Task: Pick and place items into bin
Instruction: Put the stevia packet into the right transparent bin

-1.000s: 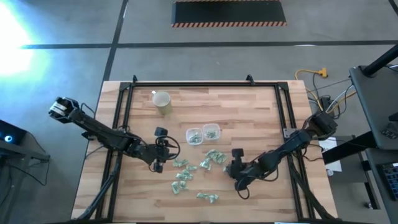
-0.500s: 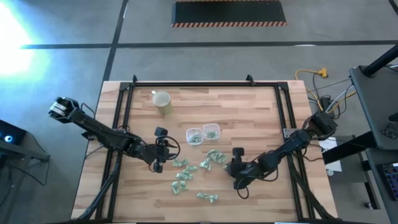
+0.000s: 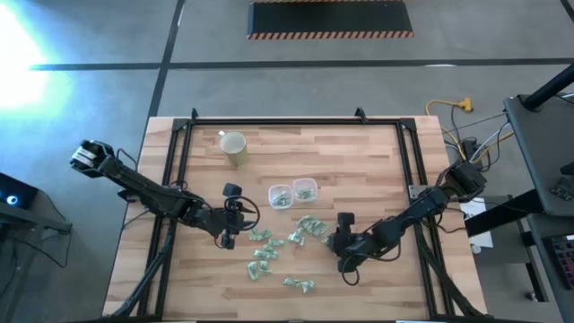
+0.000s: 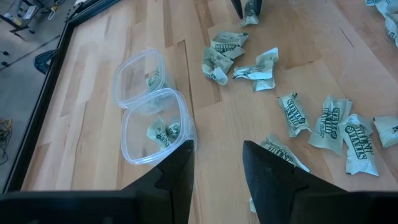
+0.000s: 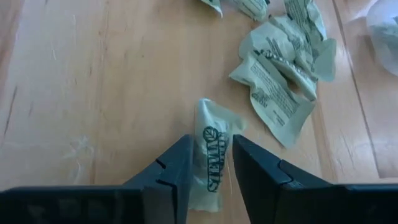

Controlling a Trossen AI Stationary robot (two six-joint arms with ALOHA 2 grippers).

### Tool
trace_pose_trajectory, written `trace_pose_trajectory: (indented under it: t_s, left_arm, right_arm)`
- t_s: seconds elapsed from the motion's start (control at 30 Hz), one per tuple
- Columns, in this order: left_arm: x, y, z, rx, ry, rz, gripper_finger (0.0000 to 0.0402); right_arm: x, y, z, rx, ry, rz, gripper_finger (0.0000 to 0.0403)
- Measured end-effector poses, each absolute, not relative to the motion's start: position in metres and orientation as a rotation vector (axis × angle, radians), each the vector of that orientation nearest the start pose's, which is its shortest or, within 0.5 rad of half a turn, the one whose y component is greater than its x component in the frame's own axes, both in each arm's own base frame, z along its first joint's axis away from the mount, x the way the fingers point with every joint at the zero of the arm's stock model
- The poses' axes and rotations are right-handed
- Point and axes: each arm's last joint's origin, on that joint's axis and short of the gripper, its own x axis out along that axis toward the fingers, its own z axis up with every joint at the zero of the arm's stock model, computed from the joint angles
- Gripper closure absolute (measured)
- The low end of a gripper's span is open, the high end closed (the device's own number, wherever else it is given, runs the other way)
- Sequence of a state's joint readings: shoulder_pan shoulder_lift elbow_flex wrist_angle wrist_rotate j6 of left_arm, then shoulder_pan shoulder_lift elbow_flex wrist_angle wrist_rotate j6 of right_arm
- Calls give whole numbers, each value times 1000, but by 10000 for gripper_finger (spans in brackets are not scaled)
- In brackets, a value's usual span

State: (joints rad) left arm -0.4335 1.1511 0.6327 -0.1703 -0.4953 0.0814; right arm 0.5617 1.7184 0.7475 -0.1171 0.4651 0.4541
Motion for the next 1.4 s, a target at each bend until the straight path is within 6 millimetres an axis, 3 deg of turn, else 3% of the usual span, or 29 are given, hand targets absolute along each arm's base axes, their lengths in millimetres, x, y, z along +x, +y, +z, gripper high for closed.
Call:
trace_pose_trajectory:
  t_s: [0.37, 0.67, 1.0, 1.2, 1.4]
  left_arm:
    - [212, -83, 216, 387, 619, 34, 281]
    - [212, -83, 216, 388, 619, 33, 281]
    - [212, -83, 216, 387, 620, 31, 281]
    - [212, -83, 216, 388, 620, 31, 281]
    - [212, -83, 216, 366, 620, 38, 281]
  right_arm:
    - [252, 144, 113, -116, 941, -108, 388]
    - [255, 146, 119, -160, 928, -73, 394]
    - [285, 153, 155, -420, 771, -102, 394]
    - [314, 129, 180, -429, 717, -217, 394]
    - [333, 78, 185, -358, 752, -362, 394]
